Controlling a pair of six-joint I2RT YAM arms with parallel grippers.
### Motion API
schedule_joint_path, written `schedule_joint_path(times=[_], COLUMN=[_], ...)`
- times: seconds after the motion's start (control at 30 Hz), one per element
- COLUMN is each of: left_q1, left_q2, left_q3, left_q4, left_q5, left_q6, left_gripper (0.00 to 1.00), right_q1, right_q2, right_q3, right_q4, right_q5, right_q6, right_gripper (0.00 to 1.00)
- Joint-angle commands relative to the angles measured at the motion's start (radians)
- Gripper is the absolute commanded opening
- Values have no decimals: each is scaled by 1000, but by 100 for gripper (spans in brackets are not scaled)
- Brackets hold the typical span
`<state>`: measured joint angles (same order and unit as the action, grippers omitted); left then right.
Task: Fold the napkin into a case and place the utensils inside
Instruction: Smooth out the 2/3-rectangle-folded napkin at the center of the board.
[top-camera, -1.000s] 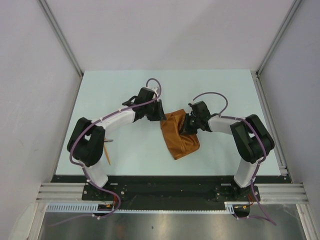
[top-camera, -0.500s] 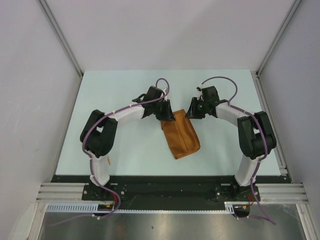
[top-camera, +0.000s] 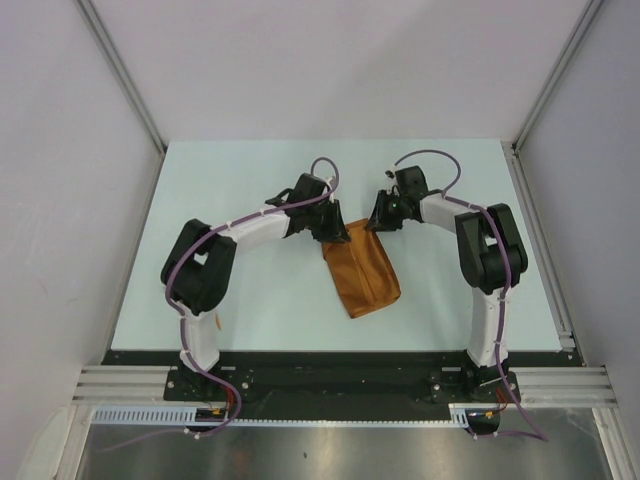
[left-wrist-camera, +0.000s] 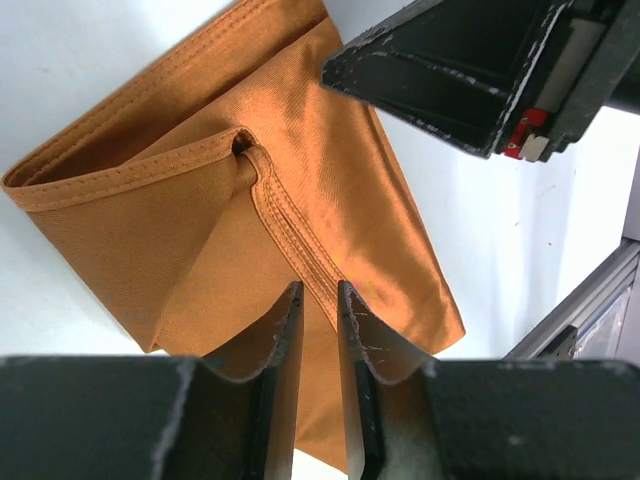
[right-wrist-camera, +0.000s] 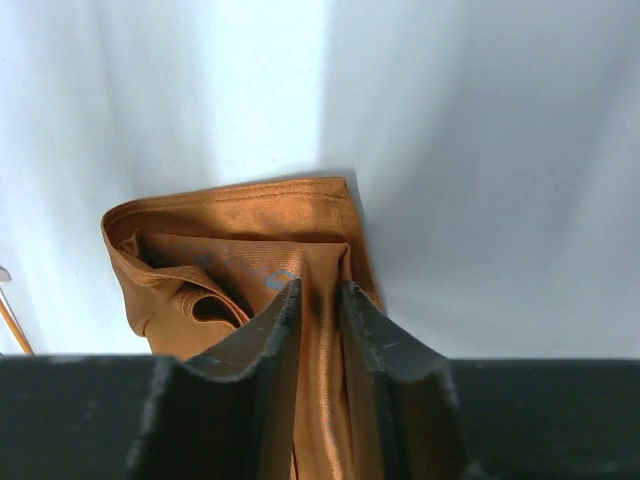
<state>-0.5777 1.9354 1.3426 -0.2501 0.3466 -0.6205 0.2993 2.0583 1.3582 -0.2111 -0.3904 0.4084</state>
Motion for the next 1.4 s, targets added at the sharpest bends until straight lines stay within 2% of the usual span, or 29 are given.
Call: schedule_joint_path(times=[0.0, 0.17, 0.57, 0.7, 0.8, 0.83, 0.9, 0.93, 1.0, 1.17, 1.27, 1.37], left_q1=[-2, -1, 12, 16, 18, 19, 24, 30, 38, 65, 70, 73], left_q2=[-36, -53, -24, 22, 48, 51, 51, 50, 45, 89, 119, 158], left_q3=[-8, -16, 29, 101, 122, 127, 128, 127, 127, 173, 187, 213], left_q4=[-2, 0, 0, -29, -41, -40, -38, -35, -29, -57, -40, -31], left_q5=[-37, -95, -126, -124, -130, -129, -133, -139, -139, -95, -81, -58], left_q6=[-1, -13, -28, -24, -21, -21, -21, -21, -19, -7, -7, -13], left_gripper=[24, 24, 25, 23, 21, 20, 18, 18, 15, 10, 8, 8], right_q1=[6, 11, 11, 1, -3, -3, 3, 11, 43, 89, 100, 107], right_q2=[17, 26, 112, 125, 108, 102, 62, 42, 7, -122, -200, -259], right_q3=[56, 99, 180, 202, 214, 222, 222, 219, 208, 122, 34, -43], right_q4=[7, -11, -30, -51, -82, -94, -134, -149, -195, -237, -206, -140], right_q5=[-13, -7, 5, 30, 60, 68, 90, 105, 158, 176, 112, 1], right_q6=[-14, -20, -22, -54, -72, -83, -89, -95, -109, -97, -71, -48], right_gripper=[21, 0, 0, 6, 20, 29, 35, 44, 54, 57, 56, 47])
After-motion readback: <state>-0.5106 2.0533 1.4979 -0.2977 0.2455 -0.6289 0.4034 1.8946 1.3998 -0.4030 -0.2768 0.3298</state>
